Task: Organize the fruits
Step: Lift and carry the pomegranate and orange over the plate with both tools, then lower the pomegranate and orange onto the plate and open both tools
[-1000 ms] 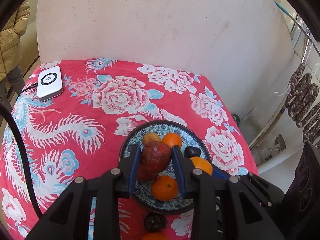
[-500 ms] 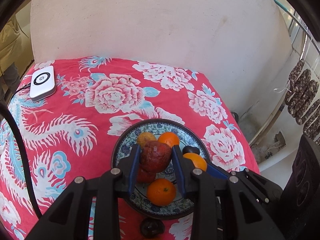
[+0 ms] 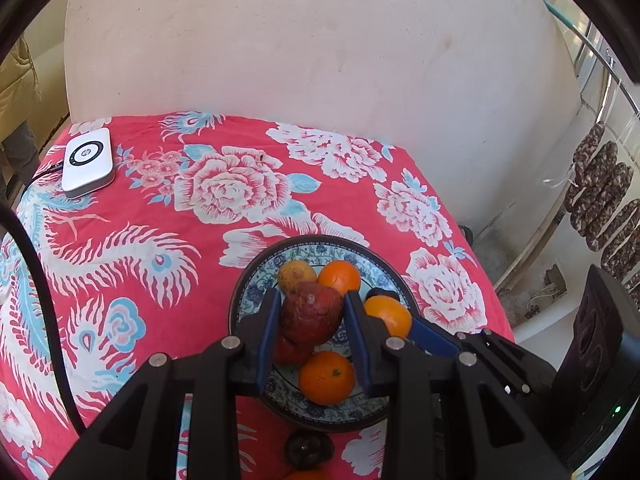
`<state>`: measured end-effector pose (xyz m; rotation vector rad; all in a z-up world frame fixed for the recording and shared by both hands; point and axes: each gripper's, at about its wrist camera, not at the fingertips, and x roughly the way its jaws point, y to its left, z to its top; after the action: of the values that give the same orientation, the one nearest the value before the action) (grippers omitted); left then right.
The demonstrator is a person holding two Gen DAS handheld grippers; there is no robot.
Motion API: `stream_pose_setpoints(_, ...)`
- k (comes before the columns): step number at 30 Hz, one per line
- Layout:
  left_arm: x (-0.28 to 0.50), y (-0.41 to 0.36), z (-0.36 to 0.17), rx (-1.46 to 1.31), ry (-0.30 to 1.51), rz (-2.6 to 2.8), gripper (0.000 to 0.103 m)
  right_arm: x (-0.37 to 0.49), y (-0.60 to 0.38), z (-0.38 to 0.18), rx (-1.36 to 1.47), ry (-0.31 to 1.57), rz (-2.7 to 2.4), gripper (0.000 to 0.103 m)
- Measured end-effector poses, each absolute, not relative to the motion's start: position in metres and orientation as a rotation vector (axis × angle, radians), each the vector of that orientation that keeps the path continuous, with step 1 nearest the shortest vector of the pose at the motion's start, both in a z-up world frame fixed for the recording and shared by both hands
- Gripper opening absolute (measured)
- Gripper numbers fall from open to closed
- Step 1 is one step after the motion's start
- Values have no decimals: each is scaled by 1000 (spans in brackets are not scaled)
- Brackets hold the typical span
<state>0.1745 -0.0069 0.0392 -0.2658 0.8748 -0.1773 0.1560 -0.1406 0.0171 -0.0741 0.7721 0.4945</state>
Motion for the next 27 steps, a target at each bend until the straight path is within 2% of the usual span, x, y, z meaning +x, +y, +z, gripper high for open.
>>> stream_pose_setpoints(27,177,-3,40,-259,828,-151,34,149,-138,18,-57,749,546,33)
